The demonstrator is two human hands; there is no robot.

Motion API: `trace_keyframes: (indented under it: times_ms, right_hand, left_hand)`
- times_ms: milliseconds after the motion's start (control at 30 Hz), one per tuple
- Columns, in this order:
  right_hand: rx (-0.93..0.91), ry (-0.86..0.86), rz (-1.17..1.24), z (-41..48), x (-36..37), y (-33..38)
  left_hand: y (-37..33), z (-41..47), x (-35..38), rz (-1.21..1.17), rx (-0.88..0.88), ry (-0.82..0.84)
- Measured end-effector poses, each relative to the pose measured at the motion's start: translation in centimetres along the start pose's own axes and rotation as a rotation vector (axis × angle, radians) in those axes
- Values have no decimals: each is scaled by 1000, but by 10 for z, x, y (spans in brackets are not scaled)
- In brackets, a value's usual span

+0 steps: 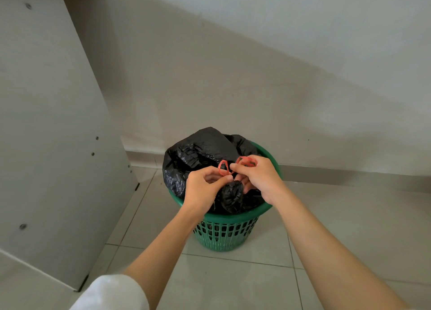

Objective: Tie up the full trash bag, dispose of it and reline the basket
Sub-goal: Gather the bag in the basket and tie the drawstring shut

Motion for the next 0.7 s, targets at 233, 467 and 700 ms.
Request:
trace_keyframes:
  times_ms: [233, 467, 700]
  right_hand:
    - [-437, -215, -311, -19, -4, 33]
    - [-335, 54, -477, -20, 18, 4]
    - [-331, 68, -539, -19, 24, -8]
  left_hand:
    - [6, 2, -7, -104, -40, -49]
    - [14, 9, -14, -216, -126, -54]
    - [18, 11, -17, -108, -135, -17]
Point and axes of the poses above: each hand's wrist, its own z-axis towards the middle knuckle, its own x-axis out of the palm, y = z × x, the point moved 6 cm from there along z, towards the middle knuckle, and after that the axes turned 5 degrees about y, right-handed, at the moved point
